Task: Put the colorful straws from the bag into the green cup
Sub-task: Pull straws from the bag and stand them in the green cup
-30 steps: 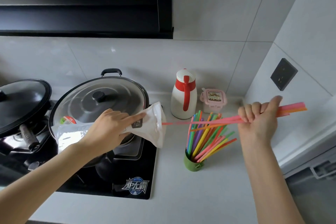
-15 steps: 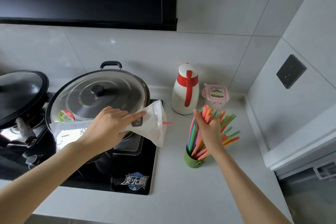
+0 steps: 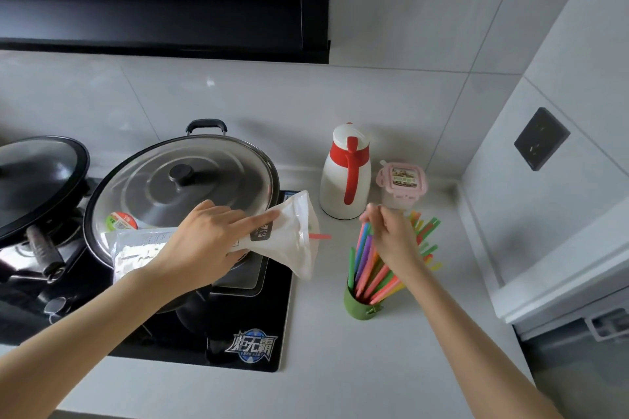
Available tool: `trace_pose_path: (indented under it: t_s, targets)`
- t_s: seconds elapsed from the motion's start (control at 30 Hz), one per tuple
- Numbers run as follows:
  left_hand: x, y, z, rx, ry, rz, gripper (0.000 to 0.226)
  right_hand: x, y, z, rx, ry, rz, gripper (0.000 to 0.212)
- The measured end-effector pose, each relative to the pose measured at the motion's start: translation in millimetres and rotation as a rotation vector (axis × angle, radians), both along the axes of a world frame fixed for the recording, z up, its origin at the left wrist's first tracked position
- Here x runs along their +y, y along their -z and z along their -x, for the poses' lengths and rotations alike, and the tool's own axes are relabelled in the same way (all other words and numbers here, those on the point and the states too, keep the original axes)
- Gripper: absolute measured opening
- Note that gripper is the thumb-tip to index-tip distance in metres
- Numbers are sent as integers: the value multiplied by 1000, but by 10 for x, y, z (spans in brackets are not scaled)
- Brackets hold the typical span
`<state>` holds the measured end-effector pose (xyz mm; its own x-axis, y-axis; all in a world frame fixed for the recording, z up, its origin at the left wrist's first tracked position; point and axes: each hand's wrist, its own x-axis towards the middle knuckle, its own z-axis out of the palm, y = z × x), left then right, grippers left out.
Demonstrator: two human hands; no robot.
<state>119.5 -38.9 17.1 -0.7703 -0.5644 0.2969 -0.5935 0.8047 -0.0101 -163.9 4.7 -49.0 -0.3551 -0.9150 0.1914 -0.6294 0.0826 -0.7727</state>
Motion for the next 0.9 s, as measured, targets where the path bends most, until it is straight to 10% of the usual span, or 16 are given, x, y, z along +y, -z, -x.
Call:
trace_pose_path:
  t_s: [0.13,0.33,0.5,0.9]
  targets:
    - [-9,-143,21,-76,-5,35,77,174,-323,-153,-75,99,507,32]
    - [-67,-458,282,-457,88,384,83,165,-336,-602,-1399,2,-220,41]
    - [-69,-721,594,-727,227,564,91,98,-284,-648,-1833,-246,-185,58]
    - [-70,-1174,1004,-1036,247,852,107,93,-355,-525,-1935,-340,-220,38]
